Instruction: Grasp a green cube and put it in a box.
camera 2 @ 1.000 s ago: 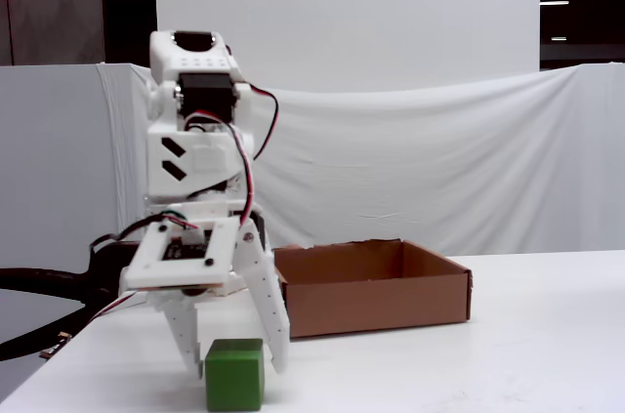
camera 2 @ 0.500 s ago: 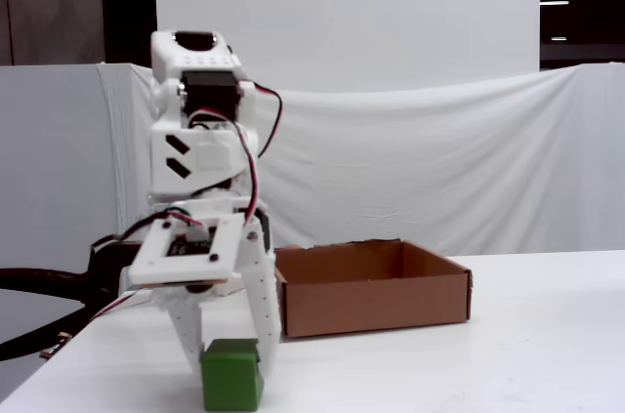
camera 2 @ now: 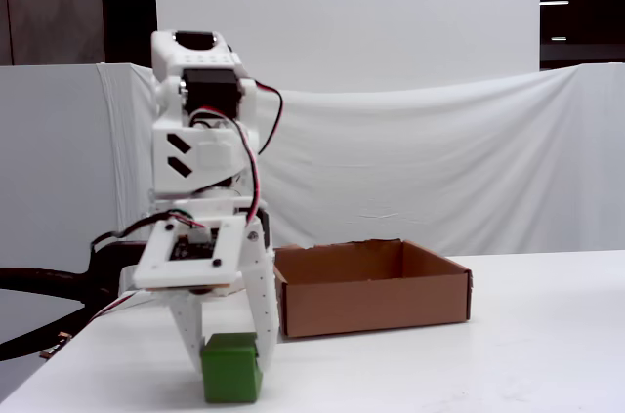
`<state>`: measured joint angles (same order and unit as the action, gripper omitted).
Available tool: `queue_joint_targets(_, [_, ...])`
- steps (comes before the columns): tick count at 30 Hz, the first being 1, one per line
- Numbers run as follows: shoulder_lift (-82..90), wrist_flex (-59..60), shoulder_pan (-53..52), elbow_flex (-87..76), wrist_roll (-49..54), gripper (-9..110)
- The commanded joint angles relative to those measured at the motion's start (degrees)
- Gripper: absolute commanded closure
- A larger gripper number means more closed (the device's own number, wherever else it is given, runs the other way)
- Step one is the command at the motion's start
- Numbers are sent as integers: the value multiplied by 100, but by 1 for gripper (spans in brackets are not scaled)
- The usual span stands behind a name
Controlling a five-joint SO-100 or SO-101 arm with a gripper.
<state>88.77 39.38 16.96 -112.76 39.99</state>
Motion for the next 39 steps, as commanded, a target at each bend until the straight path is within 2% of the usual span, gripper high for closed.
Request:
queue_joint_targets(1, [598,413,26,396,-44,88])
queue_joint_targets(10, [1661,2083,387,940,-44,88])
queue_joint_targets(21, [3270,3683,2083,932,-220,88])
queue_joint_targets(26, [3612,3437,2874,0,-299,88])
queue_joint_targets(29, [3665,2874,3243,-712,-510,87])
queue_joint_targets(39, [3129,1485,3806,-1951,-729,86])
